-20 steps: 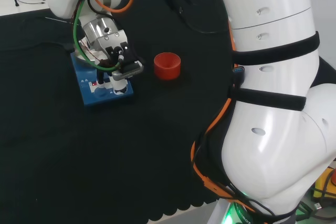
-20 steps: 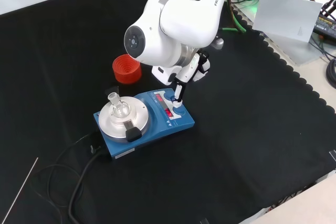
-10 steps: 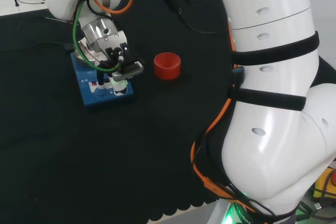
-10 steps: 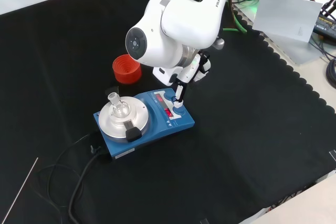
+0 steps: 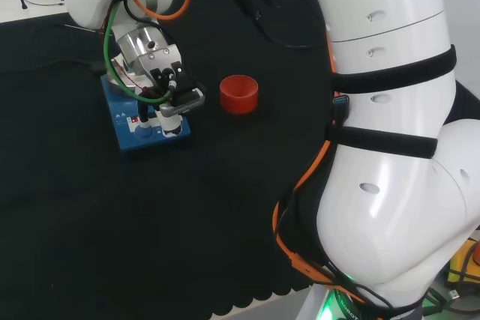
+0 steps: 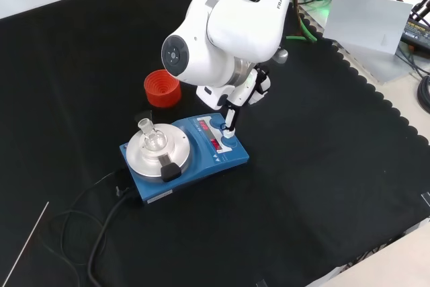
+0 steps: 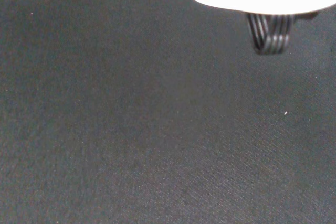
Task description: Turn on the heater.
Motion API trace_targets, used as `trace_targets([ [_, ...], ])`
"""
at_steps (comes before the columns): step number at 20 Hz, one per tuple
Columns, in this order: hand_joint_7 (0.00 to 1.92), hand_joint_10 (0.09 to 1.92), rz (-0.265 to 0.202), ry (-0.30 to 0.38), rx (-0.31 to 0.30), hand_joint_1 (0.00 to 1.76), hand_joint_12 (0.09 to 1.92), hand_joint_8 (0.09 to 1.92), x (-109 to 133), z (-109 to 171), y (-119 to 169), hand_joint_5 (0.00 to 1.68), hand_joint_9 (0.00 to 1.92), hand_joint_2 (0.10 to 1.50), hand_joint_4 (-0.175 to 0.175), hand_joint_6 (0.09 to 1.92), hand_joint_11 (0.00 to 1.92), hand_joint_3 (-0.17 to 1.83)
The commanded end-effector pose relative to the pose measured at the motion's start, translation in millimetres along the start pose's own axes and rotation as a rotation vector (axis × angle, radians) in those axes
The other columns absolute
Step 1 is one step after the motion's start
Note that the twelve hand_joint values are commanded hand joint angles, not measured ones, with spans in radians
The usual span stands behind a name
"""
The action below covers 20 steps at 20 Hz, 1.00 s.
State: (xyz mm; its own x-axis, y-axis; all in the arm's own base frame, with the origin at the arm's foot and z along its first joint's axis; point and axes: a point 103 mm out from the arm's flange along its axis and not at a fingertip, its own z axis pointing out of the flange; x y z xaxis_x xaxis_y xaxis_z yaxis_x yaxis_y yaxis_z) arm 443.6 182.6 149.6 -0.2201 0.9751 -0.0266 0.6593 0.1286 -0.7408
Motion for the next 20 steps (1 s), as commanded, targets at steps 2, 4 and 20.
trace_targets([
  [2, 1.74, 1.76, 0.002, 0.000, 0.002, 1.59, 1.73, 1.92, 0.2, 0.6, 0.1, 0.43, 1.91, 0.45, -0.018, 0.09, 1.85, 1.43],
  [4, 1.74, 1.76, 0.005, -0.001, 0.004, 1.59, 1.73, 1.92, 0.3, 0.7, 0.3, 0.43, 1.91, 0.45, -0.018, 0.09, 1.85, 1.43],
  [20, 1.74, 1.76, -0.005, 0.016, 0.016, 1.59, 1.72, 1.92, -0.6, 0.0, 4.3, 0.44, 1.91, 0.45, -0.018, 0.09, 1.85, 1.43],
])
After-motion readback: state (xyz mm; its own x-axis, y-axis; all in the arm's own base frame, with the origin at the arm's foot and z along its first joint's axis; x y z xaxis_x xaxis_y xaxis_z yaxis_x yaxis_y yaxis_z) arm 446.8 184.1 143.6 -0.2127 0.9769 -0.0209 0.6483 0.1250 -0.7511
